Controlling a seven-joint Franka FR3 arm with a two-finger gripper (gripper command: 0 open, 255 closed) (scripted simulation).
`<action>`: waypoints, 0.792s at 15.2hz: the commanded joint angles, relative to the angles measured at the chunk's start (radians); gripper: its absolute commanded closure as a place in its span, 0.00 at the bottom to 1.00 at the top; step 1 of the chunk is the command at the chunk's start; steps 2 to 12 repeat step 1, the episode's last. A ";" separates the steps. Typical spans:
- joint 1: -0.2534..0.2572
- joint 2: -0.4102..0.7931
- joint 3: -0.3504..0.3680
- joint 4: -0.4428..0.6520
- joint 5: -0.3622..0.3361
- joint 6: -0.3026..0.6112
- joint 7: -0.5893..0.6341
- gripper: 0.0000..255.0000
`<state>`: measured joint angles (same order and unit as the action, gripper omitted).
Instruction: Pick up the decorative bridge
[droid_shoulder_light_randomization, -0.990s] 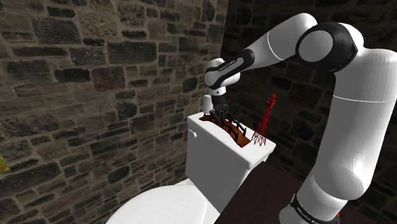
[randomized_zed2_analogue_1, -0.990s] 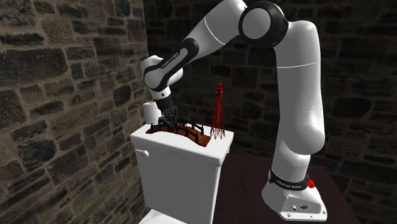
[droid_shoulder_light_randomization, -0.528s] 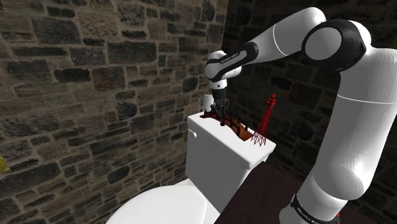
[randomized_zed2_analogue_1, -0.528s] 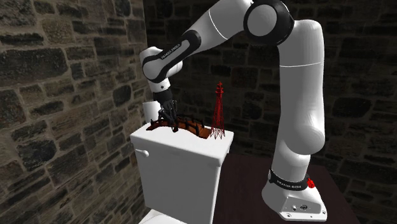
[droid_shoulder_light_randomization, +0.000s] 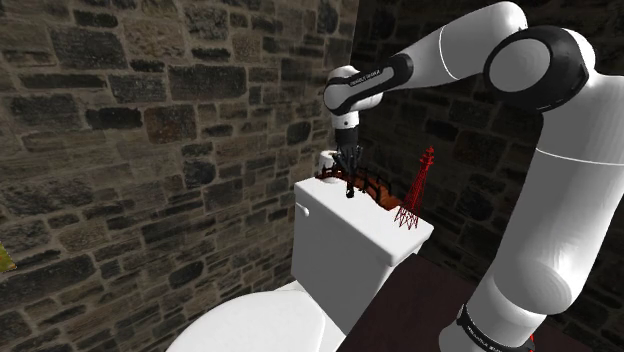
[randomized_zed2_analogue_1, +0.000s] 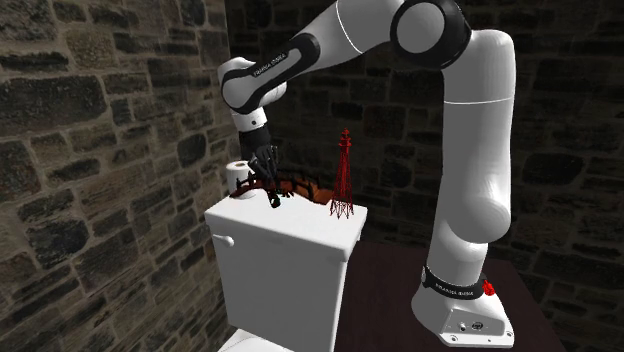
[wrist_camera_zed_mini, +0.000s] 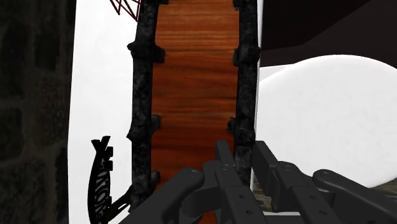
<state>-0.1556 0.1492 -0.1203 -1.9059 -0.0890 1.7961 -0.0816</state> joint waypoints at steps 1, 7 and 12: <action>0.001 -0.003 0.000 0.006 0.000 -0.008 0.000 1.00; 0.001 -0.003 0.000 0.006 0.000 -0.008 0.000 1.00; 0.001 -0.003 0.000 0.006 0.000 -0.008 0.000 1.00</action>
